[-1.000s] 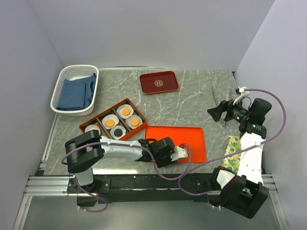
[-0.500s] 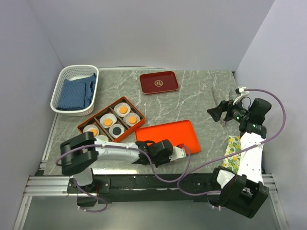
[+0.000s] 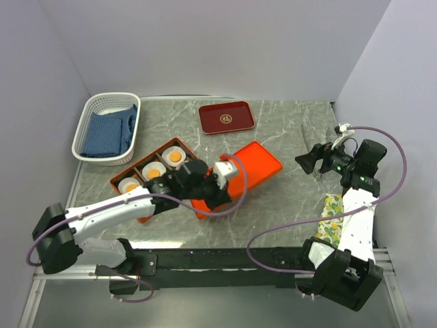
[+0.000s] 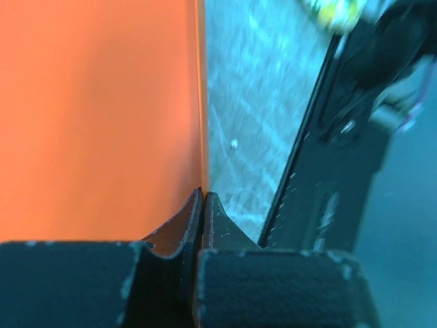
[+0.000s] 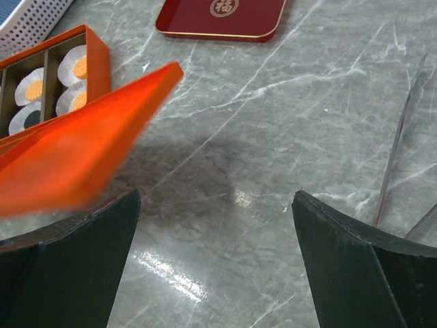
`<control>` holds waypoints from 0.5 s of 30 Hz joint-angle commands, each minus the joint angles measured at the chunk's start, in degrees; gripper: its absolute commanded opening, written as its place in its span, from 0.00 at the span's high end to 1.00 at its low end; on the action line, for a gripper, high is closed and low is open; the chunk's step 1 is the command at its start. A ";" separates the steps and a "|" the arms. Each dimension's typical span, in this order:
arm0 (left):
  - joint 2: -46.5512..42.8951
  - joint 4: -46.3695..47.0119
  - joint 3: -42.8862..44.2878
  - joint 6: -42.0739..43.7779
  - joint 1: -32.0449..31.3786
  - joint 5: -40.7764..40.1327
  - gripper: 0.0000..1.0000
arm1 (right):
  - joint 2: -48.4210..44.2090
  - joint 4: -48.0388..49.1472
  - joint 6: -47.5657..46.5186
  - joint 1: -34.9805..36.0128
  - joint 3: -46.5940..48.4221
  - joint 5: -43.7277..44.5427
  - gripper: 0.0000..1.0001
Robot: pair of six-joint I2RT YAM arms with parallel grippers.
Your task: Pack the cookies
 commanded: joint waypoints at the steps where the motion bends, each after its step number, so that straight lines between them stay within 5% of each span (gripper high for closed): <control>1: -5.46 3.76 1.43 -7.27 6.10 10.60 0.99 | 0.24 -0.54 -2.07 -0.13 2.92 -2.30 0.00; 7: -8.72 3.50 3.71 -11.85 12.09 21.13 0.99 | 2.44 -4.40 -7.95 1.63 3.62 -7.04 0.00; 15: -10.92 4.72 3.72 -20.10 21.49 38.90 0.99 | 5.08 -17.23 -38.17 14.54 3.63 -7.93 0.00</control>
